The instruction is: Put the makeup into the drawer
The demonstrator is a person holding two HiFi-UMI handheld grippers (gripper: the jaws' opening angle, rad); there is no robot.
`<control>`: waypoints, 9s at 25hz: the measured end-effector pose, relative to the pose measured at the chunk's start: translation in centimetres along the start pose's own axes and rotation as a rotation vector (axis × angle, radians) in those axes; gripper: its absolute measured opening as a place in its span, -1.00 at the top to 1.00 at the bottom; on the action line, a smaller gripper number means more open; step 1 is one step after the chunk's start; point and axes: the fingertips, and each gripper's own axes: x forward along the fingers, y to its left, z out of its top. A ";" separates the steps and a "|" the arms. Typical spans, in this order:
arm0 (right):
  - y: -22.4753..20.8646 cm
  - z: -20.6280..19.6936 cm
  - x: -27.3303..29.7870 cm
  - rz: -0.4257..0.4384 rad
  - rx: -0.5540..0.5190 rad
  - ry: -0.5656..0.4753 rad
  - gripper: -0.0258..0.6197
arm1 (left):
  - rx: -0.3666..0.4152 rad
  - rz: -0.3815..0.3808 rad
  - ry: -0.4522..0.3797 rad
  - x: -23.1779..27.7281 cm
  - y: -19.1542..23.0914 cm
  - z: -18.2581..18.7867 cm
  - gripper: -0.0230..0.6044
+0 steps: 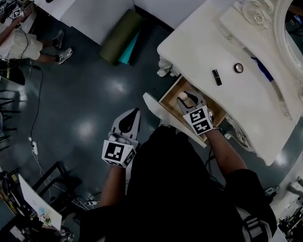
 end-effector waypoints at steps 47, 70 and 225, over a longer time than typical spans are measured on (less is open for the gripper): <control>3.2 -5.8 6.4 0.198 0.008 0.150 0.36 | -0.024 0.172 0.036 -3.3 1.5 -2.3 0.86; -4.1 3.4 -18.1 -0.038 0.246 -0.391 0.52 | 0.090 -0.052 -0.127 -0.1 -9.8 4.6 0.86; -1.9 -8.1 5.9 0.066 0.096 0.249 0.54 | -0.090 0.330 0.003 -7.3 -0.5 -0.8 0.86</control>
